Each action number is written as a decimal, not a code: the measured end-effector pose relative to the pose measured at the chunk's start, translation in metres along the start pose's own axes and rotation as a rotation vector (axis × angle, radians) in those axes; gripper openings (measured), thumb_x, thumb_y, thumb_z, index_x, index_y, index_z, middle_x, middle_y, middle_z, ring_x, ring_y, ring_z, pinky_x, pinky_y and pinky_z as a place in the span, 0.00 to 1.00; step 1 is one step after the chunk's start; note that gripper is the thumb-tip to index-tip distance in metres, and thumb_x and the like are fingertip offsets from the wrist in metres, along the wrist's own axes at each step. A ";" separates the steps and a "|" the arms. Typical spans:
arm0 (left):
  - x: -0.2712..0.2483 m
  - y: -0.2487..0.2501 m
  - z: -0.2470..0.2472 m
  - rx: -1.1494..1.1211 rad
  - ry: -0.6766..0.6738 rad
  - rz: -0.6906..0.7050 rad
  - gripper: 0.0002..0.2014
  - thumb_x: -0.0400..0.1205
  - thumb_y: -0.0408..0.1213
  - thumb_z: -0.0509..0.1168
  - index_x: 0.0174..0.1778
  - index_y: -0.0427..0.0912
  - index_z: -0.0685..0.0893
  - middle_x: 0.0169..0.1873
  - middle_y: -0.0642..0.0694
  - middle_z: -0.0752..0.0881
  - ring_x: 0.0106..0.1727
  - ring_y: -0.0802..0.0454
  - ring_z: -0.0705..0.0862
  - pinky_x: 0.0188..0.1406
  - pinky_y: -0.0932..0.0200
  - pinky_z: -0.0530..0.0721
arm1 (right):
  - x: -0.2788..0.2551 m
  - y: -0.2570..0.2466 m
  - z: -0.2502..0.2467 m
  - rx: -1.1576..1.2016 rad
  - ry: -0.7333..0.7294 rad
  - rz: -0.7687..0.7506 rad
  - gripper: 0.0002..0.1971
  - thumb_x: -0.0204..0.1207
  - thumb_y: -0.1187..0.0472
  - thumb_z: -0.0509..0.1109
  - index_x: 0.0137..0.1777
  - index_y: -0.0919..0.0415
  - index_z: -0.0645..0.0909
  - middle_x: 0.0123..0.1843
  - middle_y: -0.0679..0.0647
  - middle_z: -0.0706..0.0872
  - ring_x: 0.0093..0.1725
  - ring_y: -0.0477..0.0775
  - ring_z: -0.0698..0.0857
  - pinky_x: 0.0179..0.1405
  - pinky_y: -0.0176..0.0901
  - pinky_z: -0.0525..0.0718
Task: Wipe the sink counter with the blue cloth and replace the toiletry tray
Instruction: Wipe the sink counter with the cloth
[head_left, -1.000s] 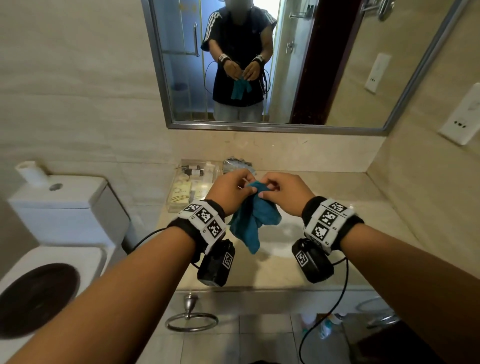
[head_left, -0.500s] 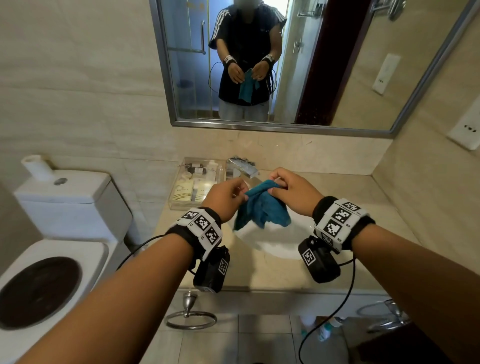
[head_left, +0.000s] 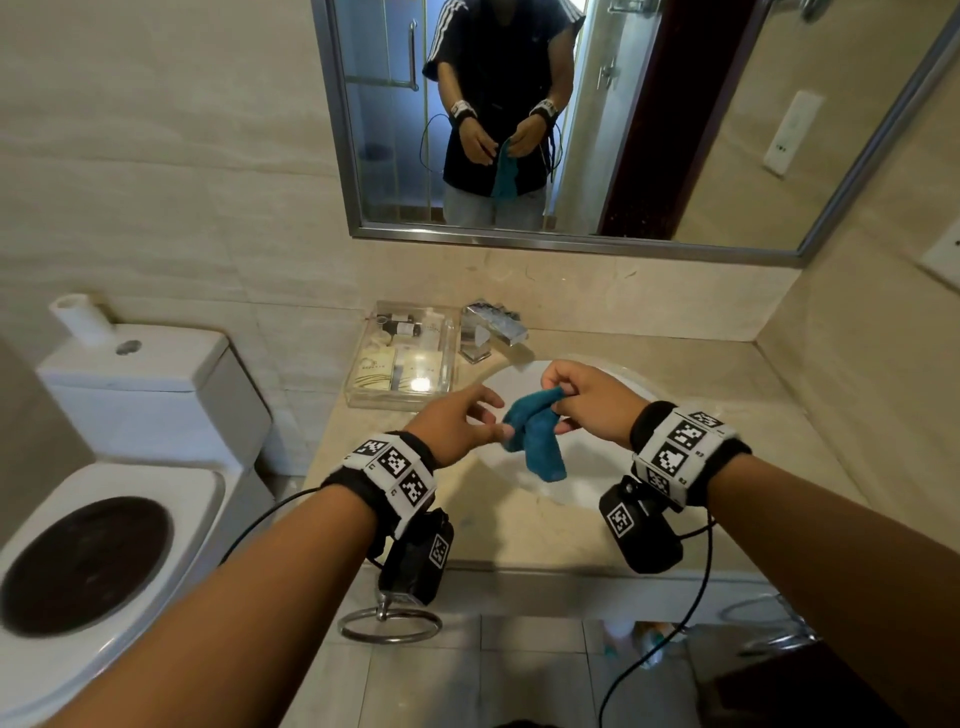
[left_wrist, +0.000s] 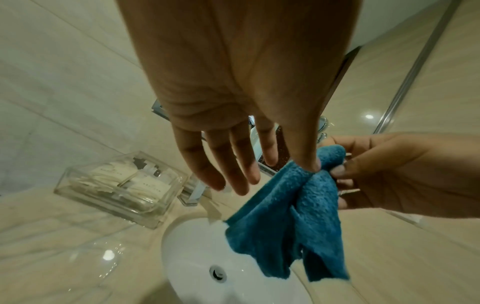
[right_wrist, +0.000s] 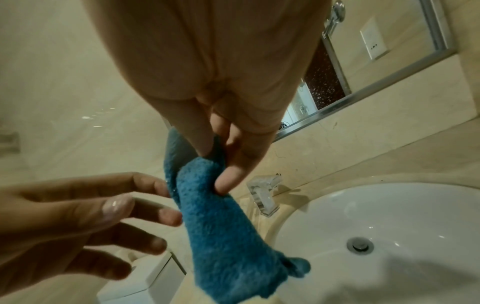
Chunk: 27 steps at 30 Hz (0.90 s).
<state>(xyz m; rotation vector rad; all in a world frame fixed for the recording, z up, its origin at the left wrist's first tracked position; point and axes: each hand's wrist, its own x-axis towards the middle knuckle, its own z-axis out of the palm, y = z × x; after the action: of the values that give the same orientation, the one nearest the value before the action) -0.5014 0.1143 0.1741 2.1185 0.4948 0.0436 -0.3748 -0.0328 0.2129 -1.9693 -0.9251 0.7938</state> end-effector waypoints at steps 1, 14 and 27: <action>-0.001 -0.003 0.003 0.005 -0.042 -0.004 0.19 0.76 0.45 0.72 0.63 0.50 0.78 0.51 0.51 0.82 0.52 0.53 0.82 0.54 0.59 0.79 | 0.000 0.000 0.002 0.027 -0.001 0.007 0.17 0.73 0.80 0.53 0.36 0.56 0.69 0.37 0.52 0.73 0.41 0.50 0.78 0.42 0.41 0.84; 0.000 0.003 0.011 -0.048 0.057 0.029 0.06 0.86 0.39 0.58 0.42 0.48 0.75 0.47 0.39 0.84 0.50 0.40 0.84 0.53 0.44 0.84 | 0.002 0.024 0.010 -0.167 0.131 0.105 0.11 0.76 0.63 0.66 0.56 0.51 0.73 0.52 0.53 0.83 0.53 0.54 0.82 0.53 0.48 0.83; -0.005 -0.003 0.012 -0.132 0.225 0.080 0.08 0.84 0.31 0.59 0.57 0.45 0.74 0.44 0.48 0.80 0.38 0.54 0.80 0.33 0.66 0.77 | 0.011 0.023 0.041 0.119 0.106 0.172 0.07 0.80 0.62 0.63 0.40 0.57 0.77 0.42 0.56 0.84 0.44 0.51 0.85 0.42 0.41 0.87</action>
<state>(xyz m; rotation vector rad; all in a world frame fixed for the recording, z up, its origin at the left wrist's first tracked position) -0.5044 0.1046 0.1660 2.0131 0.5239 0.3545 -0.3938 -0.0173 0.1710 -1.9834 -0.6386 0.8132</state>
